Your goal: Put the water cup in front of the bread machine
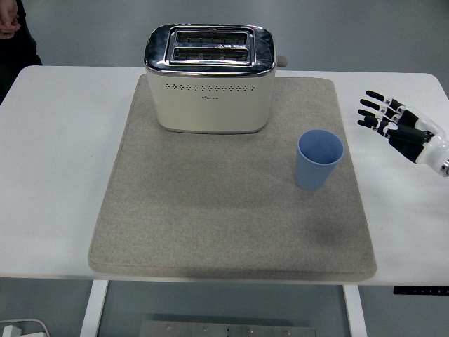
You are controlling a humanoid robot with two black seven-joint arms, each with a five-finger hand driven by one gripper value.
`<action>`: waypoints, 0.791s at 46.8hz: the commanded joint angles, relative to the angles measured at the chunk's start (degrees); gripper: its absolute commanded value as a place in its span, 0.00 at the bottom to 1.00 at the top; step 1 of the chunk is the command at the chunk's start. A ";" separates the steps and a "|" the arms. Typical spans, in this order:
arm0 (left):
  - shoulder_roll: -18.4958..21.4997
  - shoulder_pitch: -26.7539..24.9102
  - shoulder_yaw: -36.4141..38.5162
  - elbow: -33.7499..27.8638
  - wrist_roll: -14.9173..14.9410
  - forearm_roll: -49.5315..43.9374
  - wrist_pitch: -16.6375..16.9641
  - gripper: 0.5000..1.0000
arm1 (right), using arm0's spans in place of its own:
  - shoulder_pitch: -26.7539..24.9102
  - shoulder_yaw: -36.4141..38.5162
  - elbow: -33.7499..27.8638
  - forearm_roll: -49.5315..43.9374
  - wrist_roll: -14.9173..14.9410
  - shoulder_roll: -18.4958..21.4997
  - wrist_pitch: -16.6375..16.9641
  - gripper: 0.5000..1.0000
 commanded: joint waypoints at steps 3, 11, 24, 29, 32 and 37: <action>0.00 0.00 0.00 0.00 0.00 0.00 -0.01 1.00 | -1.82 -0.01 2.07 -1.55 0.79 -1.75 0.47 0.83; 0.00 0.00 0.00 0.00 0.00 0.00 -0.01 1.00 | -4.36 -0.01 8.22 -3.93 2.72 -5.53 0.65 0.83; 0.00 0.00 0.00 0.00 0.00 0.00 -0.01 1.00 | -6.91 0.17 12.71 -6.21 5.36 -8.52 0.65 0.83; 0.00 0.00 0.00 0.00 0.00 0.00 0.08 1.00 | -7.53 0.25 13.15 -7.88 7.64 -8.61 0.30 0.83; 0.00 0.00 0.00 0.00 0.00 0.00 -0.01 1.00 | -8.06 0.52 13.41 -9.11 9.31 -8.61 0.04 0.83; 0.00 0.00 0.00 -0.08 0.00 0.00 -0.01 1.00 | -8.67 0.52 14.64 -9.55 11.77 -8.61 -0.75 0.83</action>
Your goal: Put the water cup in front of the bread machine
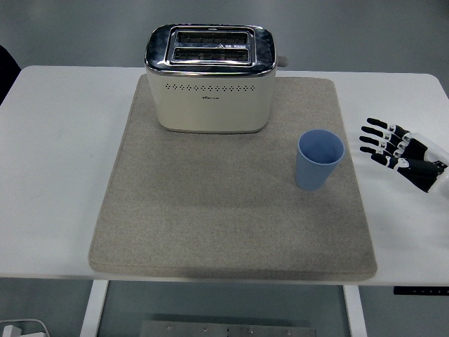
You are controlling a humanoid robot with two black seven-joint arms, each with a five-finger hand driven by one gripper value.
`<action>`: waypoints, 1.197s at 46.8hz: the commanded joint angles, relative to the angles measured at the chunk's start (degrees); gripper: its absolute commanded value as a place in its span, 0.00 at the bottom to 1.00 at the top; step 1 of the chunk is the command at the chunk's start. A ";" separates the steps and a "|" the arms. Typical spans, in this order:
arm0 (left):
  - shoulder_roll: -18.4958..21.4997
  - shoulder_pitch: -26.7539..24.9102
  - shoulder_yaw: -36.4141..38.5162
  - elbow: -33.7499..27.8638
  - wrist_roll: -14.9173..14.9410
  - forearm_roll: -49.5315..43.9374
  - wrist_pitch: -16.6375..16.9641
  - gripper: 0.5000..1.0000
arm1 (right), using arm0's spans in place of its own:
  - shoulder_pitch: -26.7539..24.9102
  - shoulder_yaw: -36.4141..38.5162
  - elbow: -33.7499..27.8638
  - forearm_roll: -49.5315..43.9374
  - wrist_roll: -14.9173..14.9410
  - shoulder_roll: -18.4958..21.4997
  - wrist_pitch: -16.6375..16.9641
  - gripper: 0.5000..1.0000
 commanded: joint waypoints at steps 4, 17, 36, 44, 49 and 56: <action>0.00 0.00 0.00 -0.09 0.00 0.00 0.07 1.00 | -1.01 0.10 0.81 -0.57 2.33 0.27 -1.32 0.83; 0.00 0.00 0.00 -0.09 0.00 0.00 -0.02 1.00 | -2.50 0.54 1.07 -2.77 3.05 2.11 -2.64 0.83; 0.00 0.00 0.00 0.00 0.00 0.00 0.07 1.00 | -2.68 0.54 1.07 -4.18 3.05 7.21 -5.80 0.83; 0.00 0.00 0.00 0.00 0.00 0.00 -0.02 1.00 | -3.38 0.62 1.07 -5.23 3.05 9.23 -7.12 0.83; 0.00 0.00 0.00 -0.09 0.00 0.00 -0.02 1.00 | -3.47 0.54 0.98 -5.32 3.05 10.64 -8.00 0.83; 0.00 0.00 0.00 -0.09 0.00 0.00 -0.02 1.00 | -3.38 0.54 0.98 -5.41 3.05 11.87 -8.70 0.83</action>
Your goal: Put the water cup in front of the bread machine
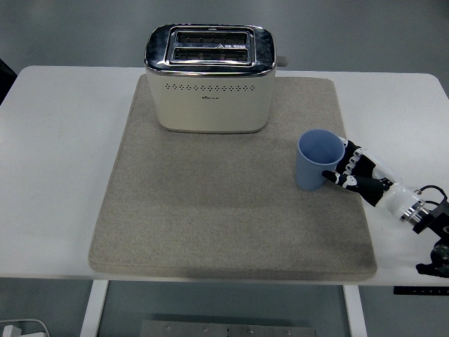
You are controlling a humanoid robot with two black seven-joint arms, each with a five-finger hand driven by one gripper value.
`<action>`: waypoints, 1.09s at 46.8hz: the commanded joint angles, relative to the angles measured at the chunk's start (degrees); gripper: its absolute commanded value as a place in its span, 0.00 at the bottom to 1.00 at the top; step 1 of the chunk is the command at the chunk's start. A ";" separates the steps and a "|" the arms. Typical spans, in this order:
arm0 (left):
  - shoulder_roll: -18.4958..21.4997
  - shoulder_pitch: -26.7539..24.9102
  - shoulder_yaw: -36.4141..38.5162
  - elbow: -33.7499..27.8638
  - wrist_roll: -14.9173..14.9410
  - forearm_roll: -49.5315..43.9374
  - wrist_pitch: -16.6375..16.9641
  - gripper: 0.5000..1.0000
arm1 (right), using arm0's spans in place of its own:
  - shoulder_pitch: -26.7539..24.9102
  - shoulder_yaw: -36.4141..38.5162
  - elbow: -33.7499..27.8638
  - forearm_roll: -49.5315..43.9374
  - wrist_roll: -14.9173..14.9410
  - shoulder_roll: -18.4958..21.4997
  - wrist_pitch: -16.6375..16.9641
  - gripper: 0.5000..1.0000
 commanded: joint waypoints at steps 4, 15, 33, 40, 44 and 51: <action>0.00 0.08 0.00 0.08 0.00 0.00 0.00 1.00 | 0.16 0.09 -0.18 -0.09 0.00 0.83 -0.17 0.83; 0.00 0.08 0.00 -0.01 0.00 0.00 0.00 1.00 | 0.34 0.00 -0.62 -0.27 0.00 2.15 -0.26 0.83; 0.00 0.17 0.00 -0.01 0.09 0.00 0.00 1.00 | 0.96 0.00 -2.11 -0.27 0.00 4.09 -1.57 0.81; 0.00 0.17 0.00 -0.01 0.09 0.00 0.00 1.00 | 1.04 0.00 -2.64 -0.27 0.00 5.14 -2.37 0.64; 0.00 0.08 0.00 -0.01 0.09 0.00 0.00 1.00 | 1.04 -0.08 -2.64 -0.18 0.00 5.23 -2.37 0.38; 0.00 0.17 0.00 -0.01 0.09 0.00 0.00 1.00 | 1.04 -0.08 -2.64 -0.27 0.00 5.23 -2.37 0.05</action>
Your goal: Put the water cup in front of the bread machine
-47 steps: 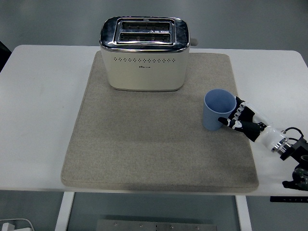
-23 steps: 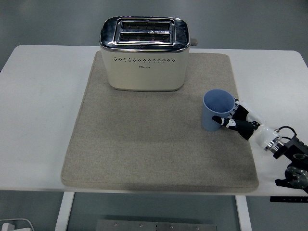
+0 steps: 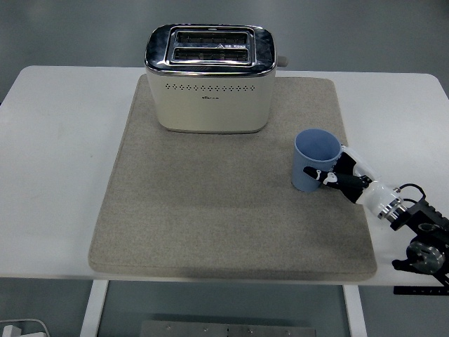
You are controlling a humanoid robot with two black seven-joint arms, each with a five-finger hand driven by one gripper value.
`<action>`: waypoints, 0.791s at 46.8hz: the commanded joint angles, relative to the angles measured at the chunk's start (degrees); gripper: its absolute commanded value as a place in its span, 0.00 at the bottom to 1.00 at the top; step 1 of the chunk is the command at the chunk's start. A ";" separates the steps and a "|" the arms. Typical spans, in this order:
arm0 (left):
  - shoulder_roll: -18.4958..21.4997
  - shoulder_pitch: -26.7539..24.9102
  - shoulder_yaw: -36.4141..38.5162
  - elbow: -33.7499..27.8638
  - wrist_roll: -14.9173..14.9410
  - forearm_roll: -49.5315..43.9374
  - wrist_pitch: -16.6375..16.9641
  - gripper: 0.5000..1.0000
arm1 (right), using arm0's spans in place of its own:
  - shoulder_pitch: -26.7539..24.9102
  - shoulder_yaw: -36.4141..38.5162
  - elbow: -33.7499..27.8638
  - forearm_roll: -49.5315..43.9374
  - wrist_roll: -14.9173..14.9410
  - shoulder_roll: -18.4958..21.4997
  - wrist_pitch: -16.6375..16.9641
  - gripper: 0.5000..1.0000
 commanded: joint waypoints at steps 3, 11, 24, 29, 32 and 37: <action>0.00 0.01 0.00 0.00 0.00 0.00 0.08 1.00 | 0.17 0.15 0.01 0.09 0.00 0.11 -0.27 0.00; 0.00 0.01 0.09 0.00 0.00 0.00 0.00 1.00 | 2.36 0.15 0.01 0.17 0.00 1.52 -1.33 0.00; 0.00 0.01 0.09 -0.09 0.00 0.09 0.00 1.00 | 5.09 -0.73 0.01 0.09 -0.46 5.65 -2.91 0.00; 0.00 -0.07 0.09 -0.09 0.00 0.09 0.00 1.00 | 5.88 -1.08 0.01 0.00 -0.55 7.58 -4.14 0.00; 0.00 -0.07 0.09 -0.09 0.00 0.09 0.00 1.00 | 6.23 -1.17 -0.17 -0.09 -0.64 8.90 -4.84 0.00; 0.00 0.01 0.09 -0.35 0.00 0.18 0.00 1.00 | 7.02 -1.26 -0.96 -0.09 -1.43 11.01 -5.37 0.01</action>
